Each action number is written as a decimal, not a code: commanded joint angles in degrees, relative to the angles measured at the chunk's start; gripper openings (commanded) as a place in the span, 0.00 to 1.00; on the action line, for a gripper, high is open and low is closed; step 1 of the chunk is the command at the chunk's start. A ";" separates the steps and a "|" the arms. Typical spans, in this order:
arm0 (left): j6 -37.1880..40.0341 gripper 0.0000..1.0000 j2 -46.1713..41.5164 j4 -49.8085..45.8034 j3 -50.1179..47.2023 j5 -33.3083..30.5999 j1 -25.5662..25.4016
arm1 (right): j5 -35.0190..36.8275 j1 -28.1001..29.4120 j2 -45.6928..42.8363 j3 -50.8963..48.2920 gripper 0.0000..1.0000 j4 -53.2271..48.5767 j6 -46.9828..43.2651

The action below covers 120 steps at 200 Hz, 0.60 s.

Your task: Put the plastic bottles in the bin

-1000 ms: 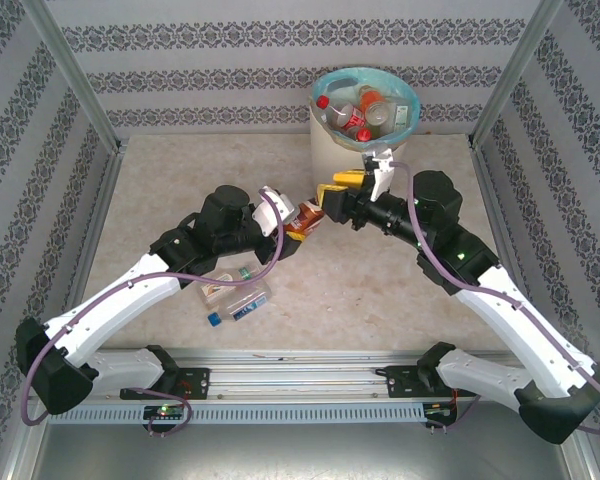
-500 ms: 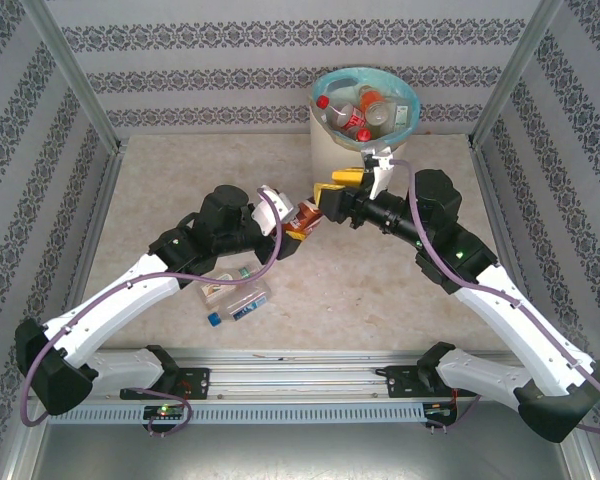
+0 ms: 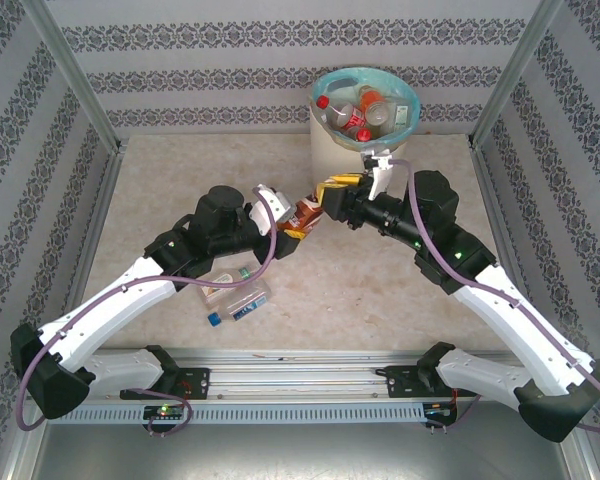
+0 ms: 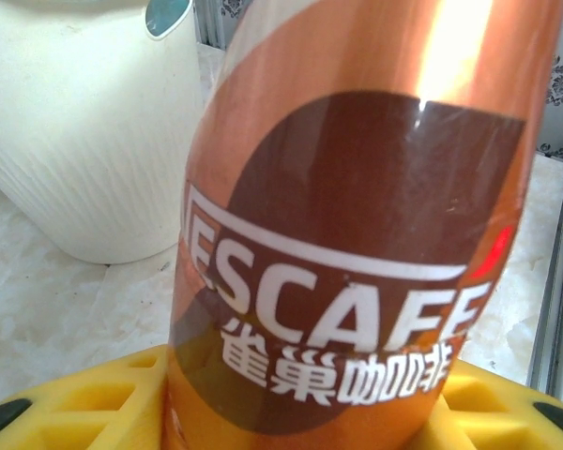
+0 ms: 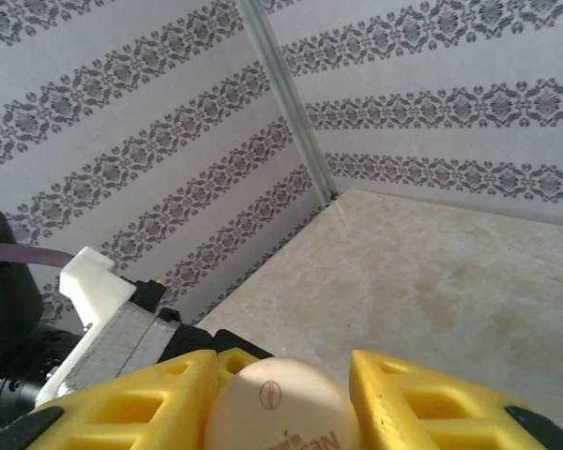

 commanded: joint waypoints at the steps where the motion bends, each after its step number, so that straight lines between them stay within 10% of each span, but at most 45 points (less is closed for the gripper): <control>1: -1.40 0.48 -1.64 4.00 -0.05 0.86 0.28 | -5.37 0.54 1.21 1.92 0.40 0.79 1.60; 41: -1.41 0.55 -3.02 5.76 -1.12 -1.02 0.28 | 0.24 0.58 0.02 2.14 0.14 0.31 0.35; 88: -0.36 0.96 -11.52 28.16 -14.07 -8.42 0.25 | 17.13 -1.72 0.21 8.16 0.08 0.70 -9.97; 120: 3.86 1.00 -12.83 28.33 -14.03 -9.08 0.22 | 20.26 -7.84 4.90 15.46 0.07 5.13 -14.15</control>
